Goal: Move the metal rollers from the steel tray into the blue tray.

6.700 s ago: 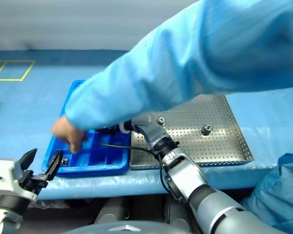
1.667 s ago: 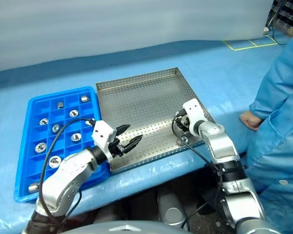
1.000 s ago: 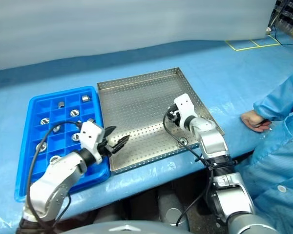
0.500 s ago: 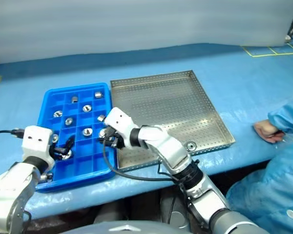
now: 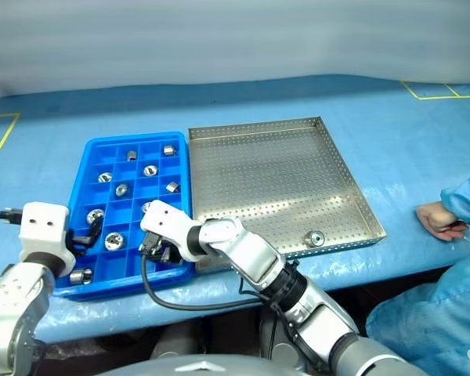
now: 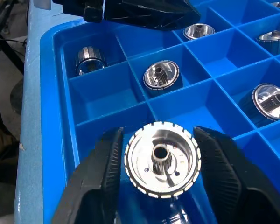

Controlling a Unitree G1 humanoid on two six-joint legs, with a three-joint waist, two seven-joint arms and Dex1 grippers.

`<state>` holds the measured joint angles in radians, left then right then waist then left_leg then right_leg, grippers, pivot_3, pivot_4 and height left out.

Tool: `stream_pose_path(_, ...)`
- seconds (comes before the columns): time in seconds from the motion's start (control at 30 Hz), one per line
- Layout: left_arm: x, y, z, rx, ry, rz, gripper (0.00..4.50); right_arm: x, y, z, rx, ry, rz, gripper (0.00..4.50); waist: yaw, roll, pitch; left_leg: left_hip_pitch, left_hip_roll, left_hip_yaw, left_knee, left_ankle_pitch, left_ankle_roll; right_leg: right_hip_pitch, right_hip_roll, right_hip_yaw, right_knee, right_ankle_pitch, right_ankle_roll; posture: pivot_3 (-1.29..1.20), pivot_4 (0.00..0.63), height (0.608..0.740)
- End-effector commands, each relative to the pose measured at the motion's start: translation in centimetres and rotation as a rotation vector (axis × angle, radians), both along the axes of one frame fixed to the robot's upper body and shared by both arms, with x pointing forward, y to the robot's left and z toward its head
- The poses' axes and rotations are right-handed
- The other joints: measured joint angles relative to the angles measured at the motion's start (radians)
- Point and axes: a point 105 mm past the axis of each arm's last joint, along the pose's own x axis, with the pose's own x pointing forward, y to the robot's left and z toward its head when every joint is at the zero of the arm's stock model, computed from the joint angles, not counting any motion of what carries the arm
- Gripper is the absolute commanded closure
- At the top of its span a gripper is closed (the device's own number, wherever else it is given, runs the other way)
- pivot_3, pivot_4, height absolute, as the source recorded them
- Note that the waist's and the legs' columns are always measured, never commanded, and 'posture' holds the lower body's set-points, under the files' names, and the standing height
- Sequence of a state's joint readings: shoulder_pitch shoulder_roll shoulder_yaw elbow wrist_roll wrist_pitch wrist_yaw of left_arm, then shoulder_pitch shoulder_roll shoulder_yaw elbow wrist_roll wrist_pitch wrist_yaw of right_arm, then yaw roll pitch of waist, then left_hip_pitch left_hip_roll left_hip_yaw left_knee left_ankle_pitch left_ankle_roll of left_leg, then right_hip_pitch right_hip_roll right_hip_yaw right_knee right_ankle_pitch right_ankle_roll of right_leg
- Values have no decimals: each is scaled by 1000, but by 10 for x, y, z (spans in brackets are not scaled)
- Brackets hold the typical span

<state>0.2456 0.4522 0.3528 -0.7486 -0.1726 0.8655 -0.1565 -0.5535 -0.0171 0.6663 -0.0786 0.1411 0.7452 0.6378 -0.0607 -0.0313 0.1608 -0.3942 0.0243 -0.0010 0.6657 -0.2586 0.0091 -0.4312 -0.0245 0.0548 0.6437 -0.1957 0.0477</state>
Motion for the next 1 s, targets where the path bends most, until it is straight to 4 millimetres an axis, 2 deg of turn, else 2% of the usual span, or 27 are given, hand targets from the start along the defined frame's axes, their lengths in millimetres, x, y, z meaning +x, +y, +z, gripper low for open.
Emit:
stream_pose_path(0.03,5,-5,9,13,-46,-23,1022,2,1,16,72,-15,-13,1540,-1,0,0,0,0,0,0,0,0,0,0,0,0,0,0,-19,150,740)
stream_pose_path(0.37,14,-15,4,-14,-39,-68,1022,16,-14,28,102,-72,-100,1540,-8,0,0,0,0,-1,0,0,-1,0,0,-1,0,0,0,-54,150,740)
stream_pose_path(0.43,16,-21,2,-29,-39,-98,1022,22,-20,30,98,-95,-131,1540,-8,0,0,0,0,-1,0,0,-1,0,0,-1,0,0,0,-64,150,740)
stream_pose_path(0.5,19,-35,5,-86,-65,-164,1022,28,-32,34,81,-136,-157,1540,-8,0,0,0,0,-1,0,0,-1,1,0,-1,0,0,0,-64,150,740)
stream_pose_path(0.6,19,-66,15,-192,-117,-334,1022,37,-60,41,46,-203,-197,1540,-6,0,0,-1,-1,-1,0,0,-1,1,-2,-1,0,0,0,-84,150,740)
stream_pose_path(0.7,18,-92,20,-269,-147,-483,1022,50,-103,44,-40,-273,-278,1540,-7,0,0,-2,-2,-1,1,0,0,1,-3,-1,-2,0,0,-108,150,740)
stream_pose_path(0.77,19,-101,22,-298,-158,-529,1022,53,-126,45,-94,-299,-316,1540,-11,0,0,-2,-3,0,1,0,0,1,-3,-1,-2,0,0,-139,150,740)
stream_pose_path(0.87,22,-122,21,-349,-165,-621,1022,57,-173,43,-206,-300,-410,1540,-20,0,0,-1,-5,3,0,0,0,1,-1,-1,-1,-1,-1,-167,150,740)
stream_pose_path(0.93,23,-131,18,-369,-155,-654,1022,56,-195,37,-266,-270,-454,1540,-29,1,0,-1,-5,3,0,0,0,1,1,0,-1,-1,-1,-191,150,740)
stream_pose_path(1.0,23,-138,15,-378,-145,-677,1022,54,-208,31,-308,-241,-484,1540,-42,1,0,-1,-5,3,0,0,0,1,1,0,-1,-1,-1,-209,150,740)
